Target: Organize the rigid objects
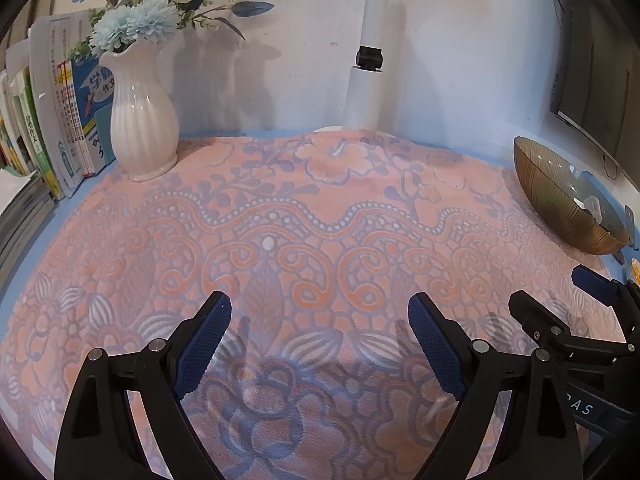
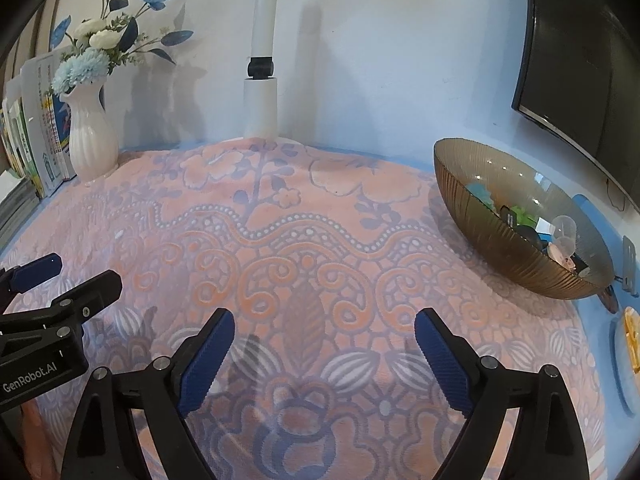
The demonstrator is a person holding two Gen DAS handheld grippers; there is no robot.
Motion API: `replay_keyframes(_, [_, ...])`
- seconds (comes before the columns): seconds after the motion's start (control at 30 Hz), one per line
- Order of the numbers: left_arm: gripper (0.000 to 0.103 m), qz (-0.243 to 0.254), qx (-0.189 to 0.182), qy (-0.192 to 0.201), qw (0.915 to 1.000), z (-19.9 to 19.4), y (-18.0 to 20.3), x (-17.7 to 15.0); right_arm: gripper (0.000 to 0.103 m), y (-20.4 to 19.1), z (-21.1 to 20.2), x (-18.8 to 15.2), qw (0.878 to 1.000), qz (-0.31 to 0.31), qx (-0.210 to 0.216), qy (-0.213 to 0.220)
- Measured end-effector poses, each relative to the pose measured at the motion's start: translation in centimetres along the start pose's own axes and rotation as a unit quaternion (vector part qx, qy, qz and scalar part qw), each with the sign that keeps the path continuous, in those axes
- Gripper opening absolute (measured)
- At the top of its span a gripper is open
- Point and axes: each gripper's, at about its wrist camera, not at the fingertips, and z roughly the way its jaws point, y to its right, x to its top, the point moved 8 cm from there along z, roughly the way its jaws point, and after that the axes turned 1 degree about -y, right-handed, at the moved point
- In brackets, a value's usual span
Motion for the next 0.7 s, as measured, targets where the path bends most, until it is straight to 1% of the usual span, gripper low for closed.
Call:
replay_keyframes(0.23, [0.09,-0.004,-0.004,0.003,1.0,-0.04,-0.18,0.03,0.091,0.24,-0.07,-0.02,1.0,0.009,0.0,0.002])
replay_keyframes(0.63, [0.09,0.0,0.004,-0.006,1.0,0.23,-0.07,-0.1,0.091,0.28,0.08,-0.12,1.0,0.006,0.003,0.002])
replay_keyframes(0.7, [0.09,0.001,0.007,-0.008,0.9999,0.27,-0.14,-0.12,0.093,0.32,0.11,-0.15,1.0,0.008,0.004,0.002])
